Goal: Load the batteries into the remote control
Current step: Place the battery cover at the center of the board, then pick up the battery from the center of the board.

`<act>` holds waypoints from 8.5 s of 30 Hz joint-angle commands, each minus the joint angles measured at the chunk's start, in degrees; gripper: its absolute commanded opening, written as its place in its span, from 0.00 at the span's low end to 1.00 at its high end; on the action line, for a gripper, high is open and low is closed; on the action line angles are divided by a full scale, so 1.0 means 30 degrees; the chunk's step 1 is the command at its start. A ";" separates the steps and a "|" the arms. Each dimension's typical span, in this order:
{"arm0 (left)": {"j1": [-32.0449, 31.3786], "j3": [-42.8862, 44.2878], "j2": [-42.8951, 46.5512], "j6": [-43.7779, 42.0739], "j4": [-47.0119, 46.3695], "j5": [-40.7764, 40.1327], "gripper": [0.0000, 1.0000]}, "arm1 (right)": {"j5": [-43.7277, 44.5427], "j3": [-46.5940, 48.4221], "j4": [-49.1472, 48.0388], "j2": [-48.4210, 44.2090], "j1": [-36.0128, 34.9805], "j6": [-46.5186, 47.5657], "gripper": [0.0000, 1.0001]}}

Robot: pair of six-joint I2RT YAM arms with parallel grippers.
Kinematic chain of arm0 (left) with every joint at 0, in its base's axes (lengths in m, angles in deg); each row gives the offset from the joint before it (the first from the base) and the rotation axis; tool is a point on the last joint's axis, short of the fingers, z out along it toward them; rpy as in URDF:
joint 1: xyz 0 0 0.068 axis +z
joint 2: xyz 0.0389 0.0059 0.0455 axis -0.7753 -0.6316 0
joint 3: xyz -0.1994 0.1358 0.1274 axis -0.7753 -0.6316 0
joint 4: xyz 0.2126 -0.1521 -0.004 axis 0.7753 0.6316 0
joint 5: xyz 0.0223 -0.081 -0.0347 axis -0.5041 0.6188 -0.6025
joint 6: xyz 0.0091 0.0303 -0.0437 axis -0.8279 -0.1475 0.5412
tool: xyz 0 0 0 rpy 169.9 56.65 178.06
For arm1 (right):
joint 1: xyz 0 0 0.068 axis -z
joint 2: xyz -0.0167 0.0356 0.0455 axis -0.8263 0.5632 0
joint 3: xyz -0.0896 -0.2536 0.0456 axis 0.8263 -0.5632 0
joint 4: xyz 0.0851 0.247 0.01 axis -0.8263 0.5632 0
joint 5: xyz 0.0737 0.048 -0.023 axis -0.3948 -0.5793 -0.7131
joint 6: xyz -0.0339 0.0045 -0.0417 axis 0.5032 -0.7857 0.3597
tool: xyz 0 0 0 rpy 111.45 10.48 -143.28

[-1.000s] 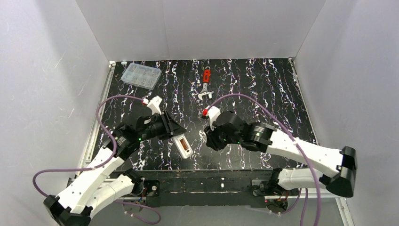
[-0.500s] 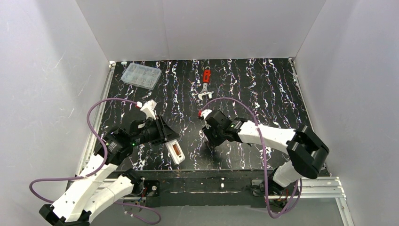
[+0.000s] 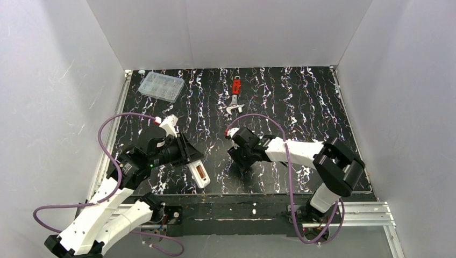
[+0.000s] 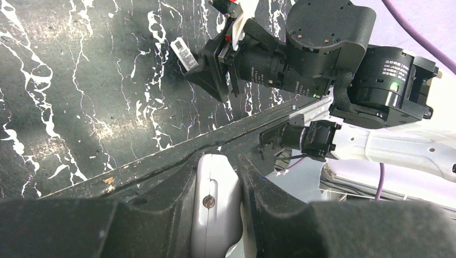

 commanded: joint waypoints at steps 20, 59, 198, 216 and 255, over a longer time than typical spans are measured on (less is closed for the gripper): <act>0.0095 0.0099 -0.0751 0.0358 -0.1094 0.1085 0.00 | 0.1656 -0.3213 0.4362 -0.7999 0.6329 -0.3028 0.56; 0.0096 0.0072 -0.0765 0.0455 -0.1285 0.1433 0.00 | -0.0840 -0.5584 0.2049 -0.7206 1.5011 -0.9345 0.29; 0.0122 -0.1116 -0.1538 0.1432 -0.3431 0.1794 0.00 | -0.5495 -0.5010 -0.0693 -0.3465 0.9325 -1.1648 0.34; 0.0117 -0.1181 -0.1614 0.1562 -0.3597 0.1936 0.00 | -0.2944 -0.3818 0.1980 -0.7059 0.7443 -0.6087 0.38; 0.0126 -0.1205 -0.1559 0.1489 -0.3500 0.1960 0.00 | 0.2076 -0.1771 0.6217 -0.2838 0.2471 -0.6902 0.31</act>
